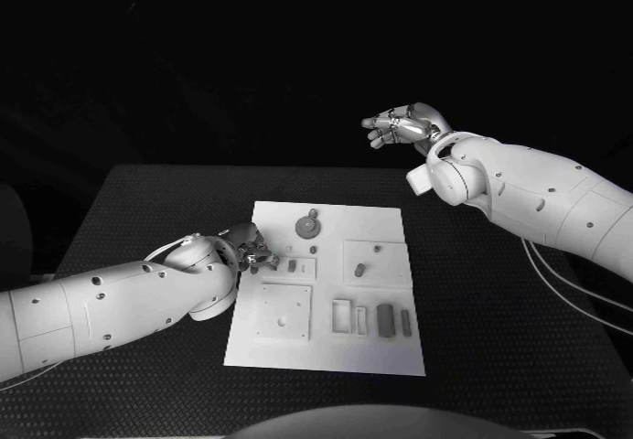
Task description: Assemble the parts on the task board
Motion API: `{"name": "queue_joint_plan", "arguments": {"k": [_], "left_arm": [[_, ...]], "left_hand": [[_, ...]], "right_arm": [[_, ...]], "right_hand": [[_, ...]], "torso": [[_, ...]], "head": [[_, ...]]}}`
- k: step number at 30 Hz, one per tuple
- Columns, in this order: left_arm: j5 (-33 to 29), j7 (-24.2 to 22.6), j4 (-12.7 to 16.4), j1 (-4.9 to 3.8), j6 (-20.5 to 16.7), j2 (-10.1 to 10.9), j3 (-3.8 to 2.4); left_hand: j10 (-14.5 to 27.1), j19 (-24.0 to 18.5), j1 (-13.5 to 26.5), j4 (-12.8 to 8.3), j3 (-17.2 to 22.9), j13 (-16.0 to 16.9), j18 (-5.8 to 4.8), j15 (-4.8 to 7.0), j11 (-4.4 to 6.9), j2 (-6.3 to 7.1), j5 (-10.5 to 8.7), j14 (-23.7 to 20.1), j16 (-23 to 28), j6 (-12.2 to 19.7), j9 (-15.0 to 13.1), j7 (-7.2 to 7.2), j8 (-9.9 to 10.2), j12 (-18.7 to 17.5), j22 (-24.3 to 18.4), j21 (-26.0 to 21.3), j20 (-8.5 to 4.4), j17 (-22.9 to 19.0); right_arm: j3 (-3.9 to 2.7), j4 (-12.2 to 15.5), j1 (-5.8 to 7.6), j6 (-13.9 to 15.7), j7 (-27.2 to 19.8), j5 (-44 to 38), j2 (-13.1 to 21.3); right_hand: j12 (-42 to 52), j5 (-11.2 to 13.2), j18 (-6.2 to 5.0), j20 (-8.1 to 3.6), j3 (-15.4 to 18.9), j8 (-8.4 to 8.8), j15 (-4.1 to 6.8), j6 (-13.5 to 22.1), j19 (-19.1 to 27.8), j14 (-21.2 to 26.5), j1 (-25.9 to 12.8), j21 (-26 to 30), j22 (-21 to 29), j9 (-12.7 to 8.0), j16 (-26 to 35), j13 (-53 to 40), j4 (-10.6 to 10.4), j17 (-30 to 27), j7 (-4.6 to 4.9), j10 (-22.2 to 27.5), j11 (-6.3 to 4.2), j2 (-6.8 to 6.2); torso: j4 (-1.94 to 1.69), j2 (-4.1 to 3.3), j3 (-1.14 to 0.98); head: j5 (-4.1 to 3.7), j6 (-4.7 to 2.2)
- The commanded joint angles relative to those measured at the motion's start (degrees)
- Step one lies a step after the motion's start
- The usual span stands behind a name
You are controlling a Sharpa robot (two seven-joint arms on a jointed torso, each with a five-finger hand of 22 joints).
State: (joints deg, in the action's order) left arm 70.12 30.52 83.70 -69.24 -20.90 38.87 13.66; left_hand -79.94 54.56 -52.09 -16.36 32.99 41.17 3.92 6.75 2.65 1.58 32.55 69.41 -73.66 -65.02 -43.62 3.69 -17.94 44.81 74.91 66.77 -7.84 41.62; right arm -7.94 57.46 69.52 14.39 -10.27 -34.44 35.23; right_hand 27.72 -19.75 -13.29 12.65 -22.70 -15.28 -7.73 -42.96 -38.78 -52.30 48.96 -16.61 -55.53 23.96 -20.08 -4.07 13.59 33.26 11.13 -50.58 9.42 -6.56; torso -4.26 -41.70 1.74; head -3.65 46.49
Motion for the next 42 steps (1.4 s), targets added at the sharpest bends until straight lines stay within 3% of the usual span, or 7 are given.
{"name": "queue_joint_plan", "arguments": {"k": [1, 16, 25, 32, 42], "left_arm": [[1.2, 0.8, -0.1, 0.14, 1.4, -0.1, 0.07], [2.5, 1.4, -0.1, 0.14, 3.0, -0.1, 0.07], [3.2, 1.0, 0.1, 0.13, 5.3, -1.0, 0.06], [4.0, 1.0, -0.1, 0.13, 6.6, -1.7, 0.06], [5.1, 1.4, -0.3, 0.13, 8.5, -2.4, 0.06]], "left_hand": [[-1.8, 0.5, -1.5, -0.1, 0.3, 0.0, 0.69, 5.97, 4.3, -0.78, 0.37, 4.7, -0.3, -5.7, -9.7, -4.41, -0.4, 0.4, 0.8, 0.2, -7.75, -0.1], [-1.8, 0.5, -1.6, -0.1, 0.3, 0.0, 0.73, 6.02, 4.35, -0.7, 0.44, 4.7, -0.4, -5.7, -9.8, -4.45, -0.4, 0.5, 0.8, 0.2, -7.77, -0.1], [-1.9, 0.6, -1.6, -0.1, 0.2, 0.1, 0.77, 6.09, 4.42, -0.44, 0.82, 4.9, -0.7, -6.0, -9.9, -4.53, -0.4, 0.8, 0.8, 0.4, -7.77, -0.1], [-2.1, 0.6, -1.2, 0.0, -0.1, 0.4, 0.77, 6.09, 4.45, -0.32, 0.76, 5.0, -1.2, -6.5, -10.2, -4.6, -0.6, 1.5, 0.8, 0.5, -7.73, -0.1], [-2.1, 0.6, -1.2, 0.0, -0.1, 0.4, 0.79, 6.1, 4.46, -0.34, 0.55, 5.0, -1.3, -6.5, -10.3, -4.62, -0.6, 1.7, 0.8, 0.5, -7.73, -0.2]], "right_arm": [[-0.02, 0.0, -0.01, -0.8, -0.5, 0.0, 0.0], [-0.02, 0.1, -0.01, -0.9, -0.5, 0.0, 0.0], [-0.02, 0.0, -0.02, -0.9, -0.5, 0.0, -0.1], [-0.02, 0.1, -0.02, -0.9, -0.4, 0.0, -0.1], [-0.02, 0.1, -0.02, -0.9, -0.4, 0.0, -0.1]], "right_hand": [[-0.2, -0.2, -0.5, 0.28, 0.0, -0.26, -0.4, 0.4, 0.2, 0.2, -0.2, 0.4, -0.1, -0.1, 0.3, 0.1, -0.5, 0.1, 1.9, -0.3, 0.11, 0.35], [-0.2, -0.2, -0.52, 0.29, 0.0, -0.27, -0.39, 0.4, 0.2, 0.2, -0.2, 0.4, -0.1, -0.1, 0.4, 0.1, -0.5, 0.1, 1.9, -0.3, 0.11, 0.36], [-0.2, -0.2, -0.53, 0.29, 0.0, -0.28, -0.39, 0.4, 0.2, 0.2, -0.2, 0.5, -0.1, -0.1, 0.4, 0.1, -0.5, 0.1, 1.9, -0.3, 0.11, 0.37], [-0.2, -0.3, -0.53, 0.3, 0.0, -0.29, -0.38, 0.4, 0.2, 0.2, -0.2, 0.5, -0.1, -0.1, 0.4, 0.1, -0.5, 0.1, 1.9, -0.3, 0.11, 0.37], [-0.2, -0.3, -0.54, 0.31, 0.0, -0.3, -0.38, 0.4, 0.2, 0.2, -0.2, 0.5, -0.1, -0.2, 0.4, 0.1, -0.5, 0.1, 1.9, -0.3, 0.11, 0.37]], "torso": [[0.03, 0.0, -0.04], [0.07, 0.01, -0.07], [0.17, -0.02, -0.12], [0.05, -0.01, -0.15], [0.1, -0.02, -0.08]], "head": [[0.02, 0.04], [-0.05, 0.08], [0.0, -0.01], [0.01, 0.03], [0.12, -0.01]]}}
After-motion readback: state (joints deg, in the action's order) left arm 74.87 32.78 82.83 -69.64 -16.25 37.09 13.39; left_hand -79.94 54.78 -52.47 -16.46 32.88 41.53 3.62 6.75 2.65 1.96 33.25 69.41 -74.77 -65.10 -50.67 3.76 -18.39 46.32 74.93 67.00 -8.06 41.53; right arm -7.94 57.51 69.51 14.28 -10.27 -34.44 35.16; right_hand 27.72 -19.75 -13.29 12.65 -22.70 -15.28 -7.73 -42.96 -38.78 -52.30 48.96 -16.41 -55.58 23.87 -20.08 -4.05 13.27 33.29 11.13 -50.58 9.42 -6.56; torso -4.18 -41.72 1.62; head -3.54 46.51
